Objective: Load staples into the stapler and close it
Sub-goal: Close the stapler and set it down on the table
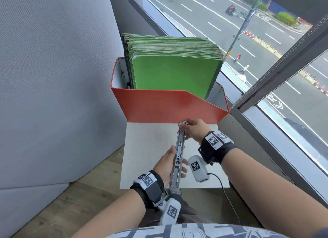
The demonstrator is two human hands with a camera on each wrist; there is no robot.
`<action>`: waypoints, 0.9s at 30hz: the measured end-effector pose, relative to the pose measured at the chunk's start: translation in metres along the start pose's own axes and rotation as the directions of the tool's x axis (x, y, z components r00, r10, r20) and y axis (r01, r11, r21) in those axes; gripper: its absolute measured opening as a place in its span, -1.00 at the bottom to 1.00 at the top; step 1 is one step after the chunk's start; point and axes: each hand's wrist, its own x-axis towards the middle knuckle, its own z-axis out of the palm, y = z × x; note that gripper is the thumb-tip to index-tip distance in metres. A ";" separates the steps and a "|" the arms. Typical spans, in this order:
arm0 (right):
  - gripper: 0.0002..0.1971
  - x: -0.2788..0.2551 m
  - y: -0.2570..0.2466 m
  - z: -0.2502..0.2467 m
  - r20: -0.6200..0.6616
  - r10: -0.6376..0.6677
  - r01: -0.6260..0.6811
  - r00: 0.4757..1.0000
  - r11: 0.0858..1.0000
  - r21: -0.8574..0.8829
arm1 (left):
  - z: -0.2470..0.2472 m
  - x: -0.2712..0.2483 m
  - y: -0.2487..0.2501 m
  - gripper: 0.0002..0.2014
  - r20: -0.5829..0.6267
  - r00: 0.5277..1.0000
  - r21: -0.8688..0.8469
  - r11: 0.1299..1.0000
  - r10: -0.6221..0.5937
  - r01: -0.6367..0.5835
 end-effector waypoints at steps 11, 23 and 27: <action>-0.77 0.000 -0.013 -0.001 -0.061 -0.189 0.182 0.980 0.977 -0.113 | -0.010 0.008 0.004 -0.49 -0.017 0.987 0.018 0.987 -0.157 0.158; -0.74 -0.077 -0.001 0.009 0.050 -0.541 0.529 0.840 0.793 -0.303 | -0.009 0.024 0.014 -0.58 -0.152 0.974 -0.108 0.983 -0.166 0.151; -0.79 -0.086 0.031 0.021 0.135 -0.618 0.623 0.775 0.708 -0.333 | -0.010 0.028 0.017 -0.72 -0.160 0.980 -0.203 0.976 -0.116 0.082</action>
